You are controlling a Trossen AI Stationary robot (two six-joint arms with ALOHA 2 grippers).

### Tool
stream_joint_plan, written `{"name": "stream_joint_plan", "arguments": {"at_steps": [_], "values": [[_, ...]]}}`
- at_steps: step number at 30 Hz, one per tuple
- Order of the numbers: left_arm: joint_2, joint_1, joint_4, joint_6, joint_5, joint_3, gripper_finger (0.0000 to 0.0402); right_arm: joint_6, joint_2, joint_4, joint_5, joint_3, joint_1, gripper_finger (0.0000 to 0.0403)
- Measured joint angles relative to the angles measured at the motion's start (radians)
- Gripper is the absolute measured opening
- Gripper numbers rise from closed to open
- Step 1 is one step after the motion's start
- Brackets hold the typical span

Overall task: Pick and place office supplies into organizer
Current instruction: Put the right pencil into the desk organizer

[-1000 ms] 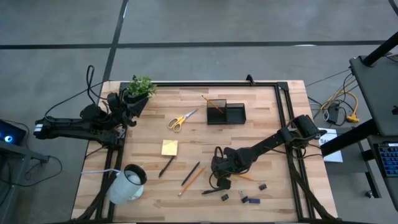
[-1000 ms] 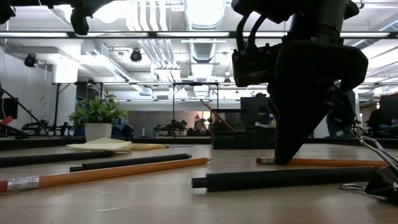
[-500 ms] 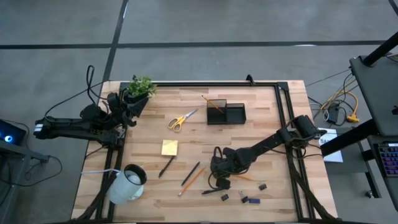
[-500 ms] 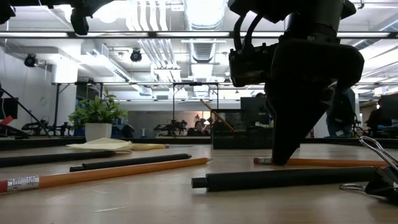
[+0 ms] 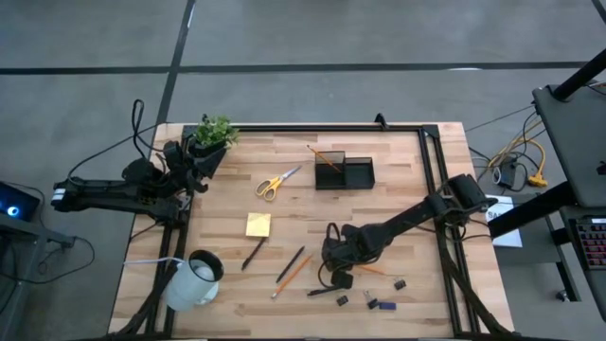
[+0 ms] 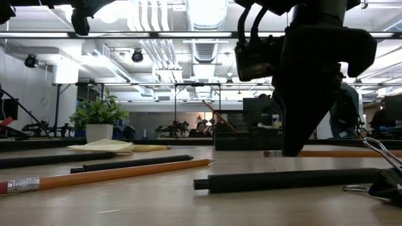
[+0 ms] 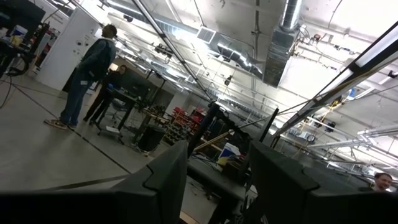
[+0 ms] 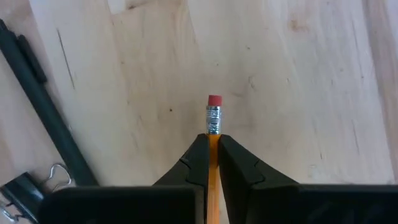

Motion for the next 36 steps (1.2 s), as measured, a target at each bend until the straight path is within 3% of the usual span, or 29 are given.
{"name": "stream_joint_plan", "arguments": {"at_steps": [19, 30, 36], "values": [[0.000, 0.000, -0.004, 0.000, 0.000, 0.000, 0.0157, 0.008, -0.027, 0.010, 0.007, 0.035, -0.001, 0.0011], [0.000, 0.000, -0.005, 0.000, 0.000, 0.000, 0.0157, -0.075, -0.028, 0.016, 0.009, 0.081, -0.001, 0.0011], [0.000, 0.000, -0.007, 0.000, 0.000, 0.000, 0.0157, -0.109, -0.029, 0.018, 0.074, 0.132, -0.001, 0.0011]]}}
